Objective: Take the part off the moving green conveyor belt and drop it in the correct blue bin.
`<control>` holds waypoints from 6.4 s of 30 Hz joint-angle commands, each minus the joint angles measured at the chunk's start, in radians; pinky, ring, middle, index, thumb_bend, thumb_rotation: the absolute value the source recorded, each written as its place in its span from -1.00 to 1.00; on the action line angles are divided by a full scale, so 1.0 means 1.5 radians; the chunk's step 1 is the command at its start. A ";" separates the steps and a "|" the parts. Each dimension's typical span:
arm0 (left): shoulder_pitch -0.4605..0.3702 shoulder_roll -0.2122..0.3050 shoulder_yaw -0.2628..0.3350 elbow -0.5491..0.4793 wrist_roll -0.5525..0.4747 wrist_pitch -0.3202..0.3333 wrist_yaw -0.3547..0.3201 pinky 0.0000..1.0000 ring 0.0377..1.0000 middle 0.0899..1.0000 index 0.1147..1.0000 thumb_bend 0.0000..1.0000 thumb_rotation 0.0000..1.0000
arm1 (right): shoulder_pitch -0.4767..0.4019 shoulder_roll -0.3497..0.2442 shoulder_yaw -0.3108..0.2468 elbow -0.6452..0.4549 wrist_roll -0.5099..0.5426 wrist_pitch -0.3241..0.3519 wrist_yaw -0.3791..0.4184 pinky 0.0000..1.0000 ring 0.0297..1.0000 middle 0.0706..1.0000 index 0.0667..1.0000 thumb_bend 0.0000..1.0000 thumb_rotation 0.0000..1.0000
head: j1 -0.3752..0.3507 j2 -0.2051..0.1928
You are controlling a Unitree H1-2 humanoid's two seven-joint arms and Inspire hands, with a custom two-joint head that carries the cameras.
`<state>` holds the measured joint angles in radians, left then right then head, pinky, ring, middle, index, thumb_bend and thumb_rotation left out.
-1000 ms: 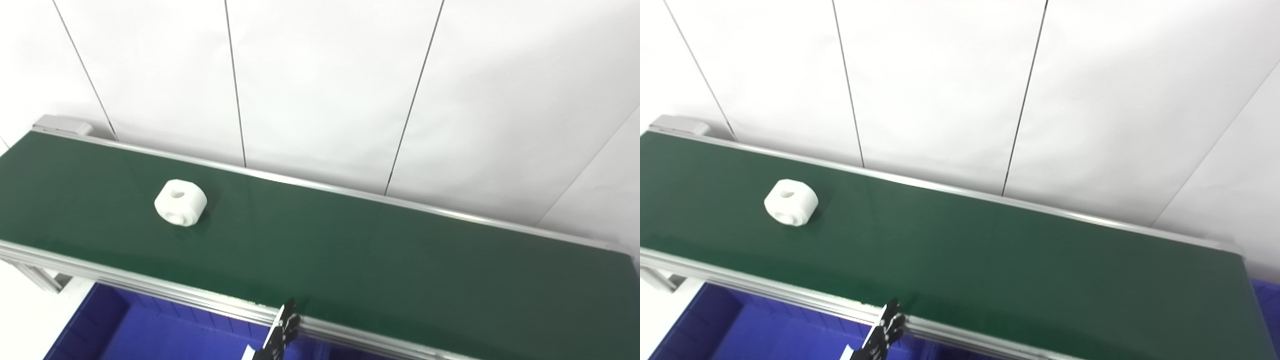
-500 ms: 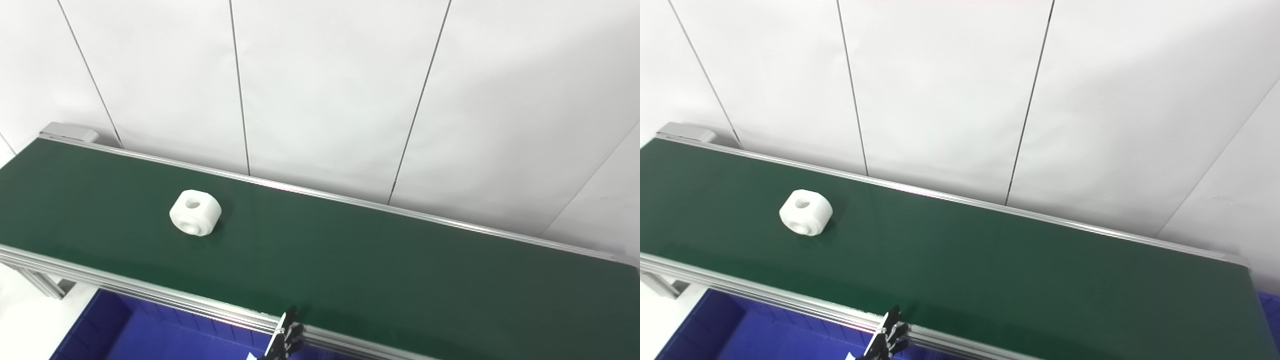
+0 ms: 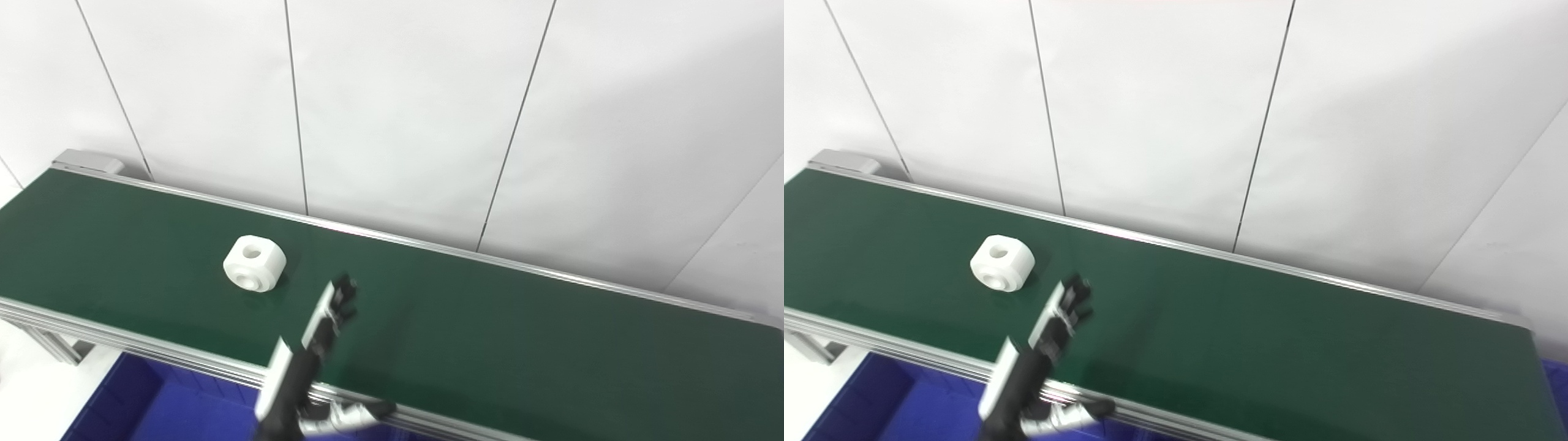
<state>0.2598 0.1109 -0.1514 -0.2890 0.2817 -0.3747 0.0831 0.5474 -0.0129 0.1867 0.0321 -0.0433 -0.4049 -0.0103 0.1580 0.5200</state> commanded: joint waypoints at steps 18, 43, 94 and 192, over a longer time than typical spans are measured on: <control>-0.331 0.265 0.046 0.049 0.231 0.094 -0.169 0.93 0.96 0.97 0.94 0.91 -0.30 | -0.002 0.009 0.010 -0.019 0.010 -0.020 0.011 1.00 1.00 0.99 1.00 0.51 1.00 | -0.006 0.004; -0.451 0.306 -0.064 0.317 0.369 0.113 -0.197 0.89 0.90 0.89 0.91 1.00 -0.23 | 0.003 0.011 0.018 -0.026 0.003 -0.025 0.010 1.00 1.00 0.98 1.00 0.48 1.00 | -0.020 0.015; -0.496 0.295 -0.132 0.387 0.382 0.132 -0.183 -0.43 -0.34 -0.26 -0.09 0.04 -1.00 | 0.020 0.009 0.028 -0.066 0.005 0.006 0.012 1.00 0.97 0.95 1.00 0.53 1.00 | -0.021 0.041; 0.022 0.307 0.120 -0.324 0.229 0.341 -0.546 0.55 0.61 0.61 0.51 1.00 0.03 | 0.050 -0.013 0.008 -0.250 0.076 0.159 0.053 0.89 0.90 0.90 1.00 0.59 1.00 | 0.097 0.220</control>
<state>0.3040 0.5662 0.0080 -0.7483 0.6803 0.1330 -0.7737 0.6150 -0.0423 0.1963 -0.3204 0.0688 -0.1517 0.0633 0.3114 0.8468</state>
